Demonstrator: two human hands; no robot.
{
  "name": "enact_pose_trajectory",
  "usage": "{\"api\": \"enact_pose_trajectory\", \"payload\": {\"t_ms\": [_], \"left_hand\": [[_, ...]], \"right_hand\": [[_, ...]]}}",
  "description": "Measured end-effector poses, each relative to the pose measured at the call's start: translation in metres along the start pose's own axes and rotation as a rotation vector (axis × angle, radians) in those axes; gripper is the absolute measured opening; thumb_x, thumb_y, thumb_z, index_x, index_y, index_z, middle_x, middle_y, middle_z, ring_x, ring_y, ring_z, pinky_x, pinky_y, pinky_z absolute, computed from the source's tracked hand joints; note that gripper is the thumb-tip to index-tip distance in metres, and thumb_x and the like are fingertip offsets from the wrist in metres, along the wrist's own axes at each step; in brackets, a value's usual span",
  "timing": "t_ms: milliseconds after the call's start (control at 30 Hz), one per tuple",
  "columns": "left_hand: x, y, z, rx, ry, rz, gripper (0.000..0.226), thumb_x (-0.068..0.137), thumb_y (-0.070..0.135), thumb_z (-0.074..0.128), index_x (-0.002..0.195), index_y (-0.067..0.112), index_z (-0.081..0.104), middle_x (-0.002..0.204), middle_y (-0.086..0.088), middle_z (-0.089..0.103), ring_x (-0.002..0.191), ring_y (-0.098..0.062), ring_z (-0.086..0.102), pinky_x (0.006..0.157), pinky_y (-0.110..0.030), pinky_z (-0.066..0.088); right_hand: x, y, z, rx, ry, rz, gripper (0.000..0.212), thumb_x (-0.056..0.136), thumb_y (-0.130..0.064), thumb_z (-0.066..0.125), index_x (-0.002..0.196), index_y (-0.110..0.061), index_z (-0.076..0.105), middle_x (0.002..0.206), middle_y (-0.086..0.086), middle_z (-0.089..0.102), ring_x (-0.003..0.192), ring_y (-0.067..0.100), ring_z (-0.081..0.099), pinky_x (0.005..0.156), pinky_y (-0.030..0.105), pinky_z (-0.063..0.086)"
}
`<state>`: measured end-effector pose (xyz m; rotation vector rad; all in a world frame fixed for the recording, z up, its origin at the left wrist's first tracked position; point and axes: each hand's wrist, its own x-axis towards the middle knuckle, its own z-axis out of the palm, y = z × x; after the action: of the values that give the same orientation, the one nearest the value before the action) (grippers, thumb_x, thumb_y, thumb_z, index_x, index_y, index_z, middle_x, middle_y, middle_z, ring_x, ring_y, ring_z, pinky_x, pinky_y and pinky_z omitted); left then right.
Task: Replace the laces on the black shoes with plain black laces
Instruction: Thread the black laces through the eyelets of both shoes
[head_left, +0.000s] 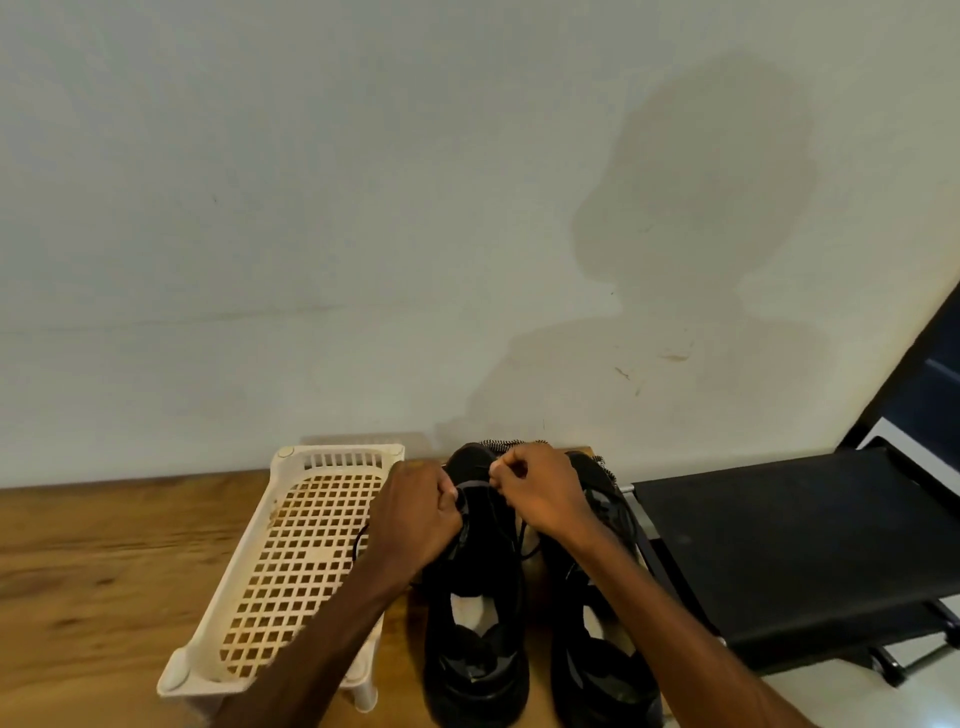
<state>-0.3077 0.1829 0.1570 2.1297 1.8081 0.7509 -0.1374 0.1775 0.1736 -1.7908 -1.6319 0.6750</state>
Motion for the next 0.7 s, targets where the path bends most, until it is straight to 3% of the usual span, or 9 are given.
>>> {"api": "enact_pose_trajectory", "payload": {"t_ms": [167,367,467,600,633,667,700], "left_hand": [[0.002,-0.003,0.001,-0.044,-0.015,-0.017,0.011,0.089,0.019,0.062,0.082,0.027,0.065,0.082,0.012,0.062,0.085,-0.010,0.056,0.073,-0.033,0.048],[0.008,-0.004,-0.008,-0.150,-0.080,-0.116,0.003,0.095,0.022,0.056,0.095,0.024,0.059,0.091,0.009,0.072,0.086,-0.012,0.065,0.072,-0.034,0.048],[0.009,-0.006,-0.014,-0.271,-0.148,-0.145,0.007,0.100,0.021,0.051,0.095,0.024,0.056,0.086,0.007,0.076,0.083,-0.008,0.069,0.071,-0.032,0.052],[0.009,-0.012,-0.021,-0.425,-0.171,-0.221,0.011,0.105,0.025,0.048,0.100,0.022,0.058,0.078,0.011,0.078,0.071,-0.006,0.063,0.053,-0.007,0.046],[0.008,-0.015,-0.021,-0.411,-0.165,-0.233,0.009,0.103,0.026,0.052,0.102,0.021,0.060,0.083,0.008,0.078,0.078,-0.009,0.066,0.064,-0.008,0.051],[0.008,-0.017,-0.020,-0.326,-0.141,-0.235,0.011,0.099,0.028,0.058,0.106,0.021,0.062,0.095,0.006,0.077,0.095,-0.013,0.067,0.084,-0.021,0.056],[0.005,-0.016,-0.019,-0.174,-0.103,-0.210,0.020,0.096,0.032,0.063,0.113,0.022,0.062,0.112,0.006,0.071,0.116,-0.018,0.061,0.102,-0.036,0.050]], "right_hand": [[0.004,0.003,-0.001,0.053,-0.026,0.020,0.021,0.100,-0.026,0.063,0.088,-0.016,0.077,0.090,-0.005,0.076,0.086,0.011,0.072,0.093,0.042,0.058],[0.010,0.007,-0.003,0.065,-0.028,0.020,0.021,0.100,-0.025,0.064,0.091,-0.012,0.078,0.093,-0.002,0.076,0.089,0.014,0.072,0.094,0.045,0.058],[0.012,0.007,-0.004,0.064,-0.031,0.030,0.023,0.100,-0.025,0.063,0.088,-0.012,0.078,0.088,-0.002,0.077,0.087,0.016,0.072,0.093,0.047,0.058],[0.012,0.008,-0.003,0.048,-0.026,0.009,0.021,0.100,-0.024,0.064,0.090,-0.013,0.078,0.084,-0.003,0.077,0.083,0.013,0.072,0.090,0.044,0.059],[0.012,0.009,-0.004,0.057,-0.028,-0.005,0.019,0.100,-0.022,0.064,0.092,-0.012,0.078,0.084,-0.002,0.077,0.081,0.011,0.073,0.087,0.041,0.061],[0.011,0.009,-0.005,0.075,-0.025,-0.019,0.017,0.100,-0.021,0.064,0.095,-0.011,0.077,0.083,-0.002,0.076,0.077,0.010,0.073,0.081,0.037,0.063],[0.011,0.010,-0.007,0.096,-0.015,-0.026,0.015,0.100,-0.019,0.065,0.098,-0.009,0.076,0.082,-0.002,0.076,0.072,0.008,0.072,0.073,0.032,0.064]]}}
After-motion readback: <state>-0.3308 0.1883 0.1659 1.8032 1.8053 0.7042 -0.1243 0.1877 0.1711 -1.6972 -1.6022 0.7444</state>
